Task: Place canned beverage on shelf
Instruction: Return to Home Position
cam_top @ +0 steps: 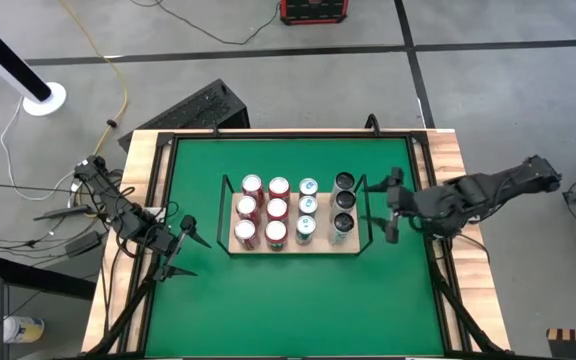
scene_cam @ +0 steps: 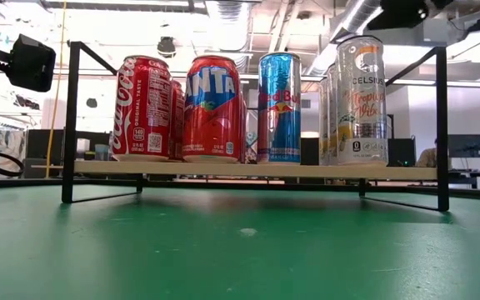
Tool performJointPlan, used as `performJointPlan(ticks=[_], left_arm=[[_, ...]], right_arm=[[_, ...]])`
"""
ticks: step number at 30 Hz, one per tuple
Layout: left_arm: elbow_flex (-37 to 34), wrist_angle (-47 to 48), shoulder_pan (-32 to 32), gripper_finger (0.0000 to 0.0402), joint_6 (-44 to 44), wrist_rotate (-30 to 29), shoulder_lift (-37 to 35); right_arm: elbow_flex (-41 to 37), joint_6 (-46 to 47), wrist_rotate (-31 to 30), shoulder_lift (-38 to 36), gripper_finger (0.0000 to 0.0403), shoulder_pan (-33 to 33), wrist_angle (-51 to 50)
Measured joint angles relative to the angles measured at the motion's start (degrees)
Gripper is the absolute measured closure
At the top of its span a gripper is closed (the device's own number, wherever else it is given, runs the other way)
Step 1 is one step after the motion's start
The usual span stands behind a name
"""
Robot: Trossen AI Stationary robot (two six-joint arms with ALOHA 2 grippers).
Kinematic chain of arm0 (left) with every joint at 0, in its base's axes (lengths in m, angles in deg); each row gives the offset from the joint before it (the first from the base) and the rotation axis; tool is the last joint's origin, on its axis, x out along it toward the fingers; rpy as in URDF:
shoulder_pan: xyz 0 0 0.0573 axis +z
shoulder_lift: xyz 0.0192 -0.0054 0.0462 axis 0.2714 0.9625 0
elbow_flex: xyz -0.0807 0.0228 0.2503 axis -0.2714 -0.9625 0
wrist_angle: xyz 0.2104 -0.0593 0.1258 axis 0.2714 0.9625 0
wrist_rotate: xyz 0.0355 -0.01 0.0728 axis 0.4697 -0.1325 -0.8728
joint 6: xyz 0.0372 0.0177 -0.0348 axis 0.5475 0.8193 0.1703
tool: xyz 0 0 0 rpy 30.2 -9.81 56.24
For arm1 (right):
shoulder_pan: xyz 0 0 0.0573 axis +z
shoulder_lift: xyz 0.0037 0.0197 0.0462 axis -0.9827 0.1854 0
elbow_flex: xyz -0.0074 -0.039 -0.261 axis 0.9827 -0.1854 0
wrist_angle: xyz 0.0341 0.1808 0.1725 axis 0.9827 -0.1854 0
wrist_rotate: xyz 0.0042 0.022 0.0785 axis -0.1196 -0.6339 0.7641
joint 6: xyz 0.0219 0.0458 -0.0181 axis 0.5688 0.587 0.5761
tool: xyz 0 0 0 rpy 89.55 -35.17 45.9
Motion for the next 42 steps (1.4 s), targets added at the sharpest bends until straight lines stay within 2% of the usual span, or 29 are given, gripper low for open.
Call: performJointPlan(ticks=[4, 9, 15, 19, 22, 24, 25, 28, 33, 42], left_arm=[[0.0, 0.0, 0.0, 0.0033, 0.0, 0.0, 0.0], [0.0, 0.0, -0.01, 0.0033, 0.02, -0.02, 0.0], [0.0, -0.02, 0.0, 0.0033, 0.0, -0.02, 0.02], [0.0, -0.01, 0.0, 0.0033, 0.0, 0.0, 0.01], [0.0, 0.0, -0.02, 0.0033, 0.0, -0.02, 0.0], [0.0, 0.0, -0.02, 0.0033, 0.0, -0.01, 0.0], [0.0, 0.0, -0.02, 0.0033, 0.0, -0.02, 0.0], [0.0, -0.01, -0.01, 0.0033, 0.0, 0.0, 0.01], [0.0, 0.0, 0.0, 0.0033, 0.0, -0.02, 0.02], [0.0, -0.01, -0.01, 0.0033, 0.0, -0.02, 0.01]], right_arm=[[-1.45, -0.11, -4.8, -6.72, 0.0058, 0.5, -1.68], [-9.02, 2.48, -11.79, -18.56, 0.0092, -0.57, -1.6], [-17.99, 7.86, -12.36, -28.85, 0.0149, -3.75, -0.96], [-24.66, 8.11, -9.79, -33.18, 0.0225, -4.99, 1.75], [-27.6, 3.51, -1.89, -35.62, 0.0309, -5.43, 8.29], [-28.64, 2.6, -0.35, -37.35, 0.0368, -5.89, 12.21], [-29.3, 2.12, -0.43, -38.23, 0.0382, -6.18, 13.96], [-32.18, 1.97, -0.52, -40.28, 0.0381, -6.84, 16.13], [-36.68, 4.99, -4.17, -43.54, 0.0388, -8.43, 14.86], [-42.07, 5.55, -3.53, -46.25, 0.0388, -9.44, 15.07]])
